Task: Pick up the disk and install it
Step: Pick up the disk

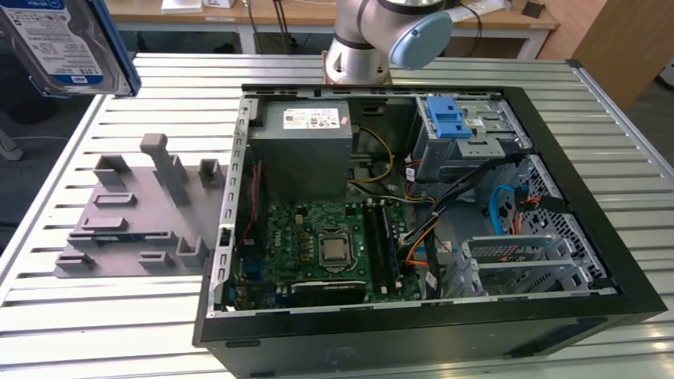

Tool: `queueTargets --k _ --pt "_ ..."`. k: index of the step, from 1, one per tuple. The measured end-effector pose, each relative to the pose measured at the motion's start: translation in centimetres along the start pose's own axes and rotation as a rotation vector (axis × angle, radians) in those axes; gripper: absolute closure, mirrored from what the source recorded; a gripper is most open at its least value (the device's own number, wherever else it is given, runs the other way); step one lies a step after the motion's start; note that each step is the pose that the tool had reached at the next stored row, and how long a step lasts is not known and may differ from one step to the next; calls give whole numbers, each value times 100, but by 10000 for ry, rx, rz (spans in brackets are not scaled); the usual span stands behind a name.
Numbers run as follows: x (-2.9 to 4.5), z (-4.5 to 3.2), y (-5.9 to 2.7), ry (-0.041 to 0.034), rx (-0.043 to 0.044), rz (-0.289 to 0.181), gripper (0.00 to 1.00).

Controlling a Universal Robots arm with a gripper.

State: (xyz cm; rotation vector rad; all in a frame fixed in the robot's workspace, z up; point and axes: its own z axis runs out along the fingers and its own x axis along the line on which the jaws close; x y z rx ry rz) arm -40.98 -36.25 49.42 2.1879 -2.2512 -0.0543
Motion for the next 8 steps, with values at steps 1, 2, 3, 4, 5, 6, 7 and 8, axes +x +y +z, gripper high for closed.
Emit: queueTargets --k 1,2,3,4,5,6,7,8 --pt "12 -1 -12 0 -1 0 64" --pt "24 -1 -24 0 -1 0 64" --pt "35 -2 -36 1 -2 0 64" --pt "46 -3 -49 1 -3 0 64" --pt "56 -4 -66 0 -4 0 64" --pt "66 -4 -82 1 -6 0 64" --pt "75 -5 -102 0 -9 0 64" --pt "83 -6 -121 1 -11 1 64"
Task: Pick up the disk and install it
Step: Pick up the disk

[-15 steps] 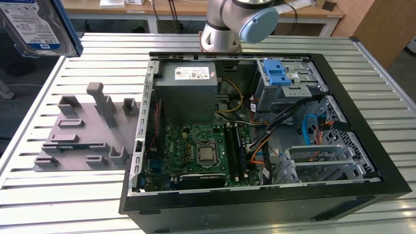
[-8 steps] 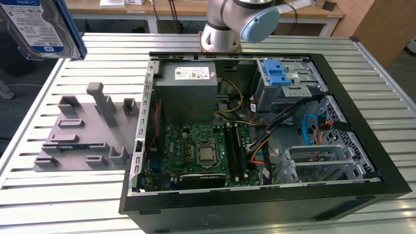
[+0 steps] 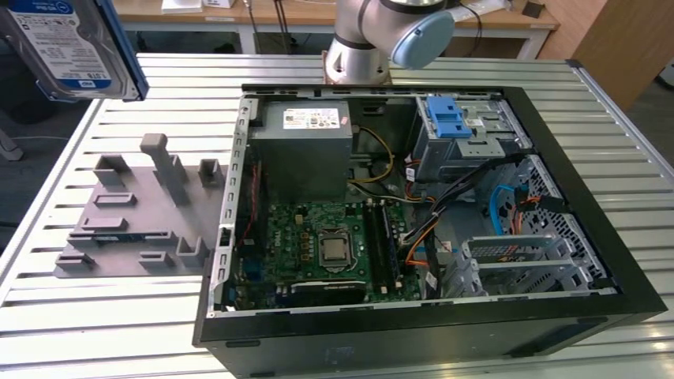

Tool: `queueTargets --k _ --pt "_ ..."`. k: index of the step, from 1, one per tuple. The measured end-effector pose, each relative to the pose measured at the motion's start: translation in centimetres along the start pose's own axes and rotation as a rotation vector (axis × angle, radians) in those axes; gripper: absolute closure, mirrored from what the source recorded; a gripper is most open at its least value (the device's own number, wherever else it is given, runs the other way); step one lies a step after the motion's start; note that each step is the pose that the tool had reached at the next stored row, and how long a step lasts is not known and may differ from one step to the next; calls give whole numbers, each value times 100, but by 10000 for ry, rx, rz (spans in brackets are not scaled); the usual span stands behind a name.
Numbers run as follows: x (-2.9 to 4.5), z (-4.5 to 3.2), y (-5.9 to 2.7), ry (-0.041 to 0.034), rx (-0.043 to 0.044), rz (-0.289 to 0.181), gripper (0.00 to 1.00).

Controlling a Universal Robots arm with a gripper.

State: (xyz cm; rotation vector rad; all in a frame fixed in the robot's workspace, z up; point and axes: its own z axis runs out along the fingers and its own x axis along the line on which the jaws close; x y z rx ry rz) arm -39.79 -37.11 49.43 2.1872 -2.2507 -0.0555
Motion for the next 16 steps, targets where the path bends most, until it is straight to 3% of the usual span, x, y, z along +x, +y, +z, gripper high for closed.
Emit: queueTargets --k 16 --pt "78 -10 -295 -1 -30 0 64"
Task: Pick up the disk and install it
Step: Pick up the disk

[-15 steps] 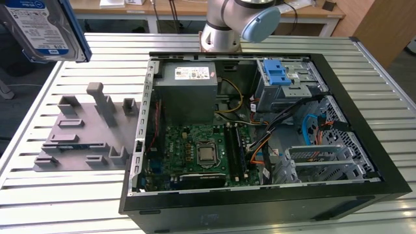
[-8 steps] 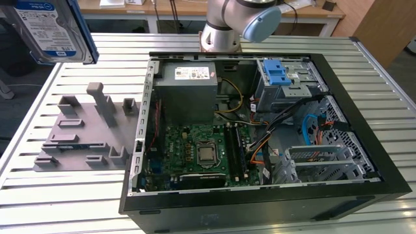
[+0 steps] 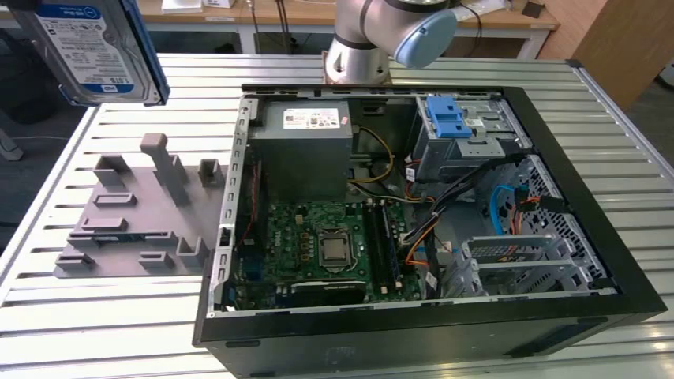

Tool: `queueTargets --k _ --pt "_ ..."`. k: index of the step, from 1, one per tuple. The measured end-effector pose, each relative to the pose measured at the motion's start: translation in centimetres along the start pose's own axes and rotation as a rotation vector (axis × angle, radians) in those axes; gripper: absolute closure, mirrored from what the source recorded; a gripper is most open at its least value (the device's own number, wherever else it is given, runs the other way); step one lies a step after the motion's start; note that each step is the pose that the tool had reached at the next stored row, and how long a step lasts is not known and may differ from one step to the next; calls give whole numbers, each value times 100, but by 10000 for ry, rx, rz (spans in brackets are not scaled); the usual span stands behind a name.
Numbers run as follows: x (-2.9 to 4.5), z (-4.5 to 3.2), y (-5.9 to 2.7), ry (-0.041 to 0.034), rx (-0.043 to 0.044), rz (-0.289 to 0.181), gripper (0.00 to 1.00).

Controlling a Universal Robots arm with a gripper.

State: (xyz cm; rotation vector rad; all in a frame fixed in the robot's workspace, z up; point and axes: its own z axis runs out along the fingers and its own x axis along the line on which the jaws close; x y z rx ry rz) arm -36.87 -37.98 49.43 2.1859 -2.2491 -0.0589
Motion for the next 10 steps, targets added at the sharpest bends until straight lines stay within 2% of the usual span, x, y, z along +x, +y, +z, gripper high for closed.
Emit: queueTargets --k 10 --pt "53 -7 -192 0 -22 1 64"
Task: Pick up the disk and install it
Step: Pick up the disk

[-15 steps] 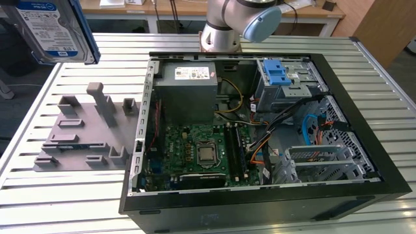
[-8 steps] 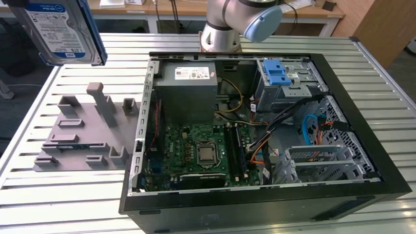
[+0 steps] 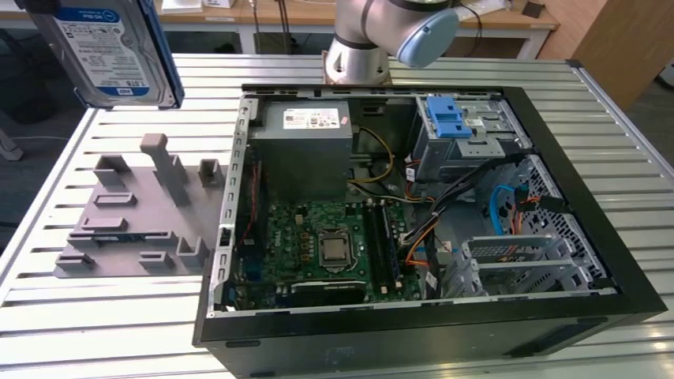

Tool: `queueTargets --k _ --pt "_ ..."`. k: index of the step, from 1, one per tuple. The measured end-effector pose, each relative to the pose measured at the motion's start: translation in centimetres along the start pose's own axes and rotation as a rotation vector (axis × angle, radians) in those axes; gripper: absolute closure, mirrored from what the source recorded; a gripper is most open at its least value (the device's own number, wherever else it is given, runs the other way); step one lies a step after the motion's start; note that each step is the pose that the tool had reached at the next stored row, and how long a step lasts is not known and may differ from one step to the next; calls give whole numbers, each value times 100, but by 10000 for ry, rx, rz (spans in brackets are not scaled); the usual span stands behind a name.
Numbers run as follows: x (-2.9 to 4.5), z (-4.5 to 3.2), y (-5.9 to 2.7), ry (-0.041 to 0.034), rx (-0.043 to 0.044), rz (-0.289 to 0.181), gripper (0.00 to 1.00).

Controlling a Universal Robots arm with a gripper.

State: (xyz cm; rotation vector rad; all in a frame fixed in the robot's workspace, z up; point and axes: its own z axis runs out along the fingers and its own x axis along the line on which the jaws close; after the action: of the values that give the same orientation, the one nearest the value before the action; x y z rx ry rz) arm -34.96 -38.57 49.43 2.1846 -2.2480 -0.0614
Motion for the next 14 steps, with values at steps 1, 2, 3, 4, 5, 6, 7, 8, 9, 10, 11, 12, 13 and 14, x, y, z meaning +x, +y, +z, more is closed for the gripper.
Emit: queueTargets --k 1,2,3,4,5,6,7,8,9,10,11,12,13,14 --pt "7 -1 -20 0 -2 0 64" --pt "18 -1 -38 0 -3 0 64" --pt "28 -3 -55 1 -5 0 64" --pt "38 -3 -72 0 -6 1 64" --pt "47 -4 -90 0 -7 0 64" --pt "57 -4 -108 0 -8 0 64" --pt "65 -5 -124 -1 -9 0 64" --pt "73 -6 -140 1 -10 0 64" --pt "82 -7 -156 1 -11 0 64" --pt "92 -8 -175 1 -12 0 64" --pt "101 -9 -190 1 -13 1 64" --pt "110 -9 -203 0 -13 1 64" --pt "118 -9 -218 0 -13 1 64" --pt "127 -10 -236 0 -14 1 64"
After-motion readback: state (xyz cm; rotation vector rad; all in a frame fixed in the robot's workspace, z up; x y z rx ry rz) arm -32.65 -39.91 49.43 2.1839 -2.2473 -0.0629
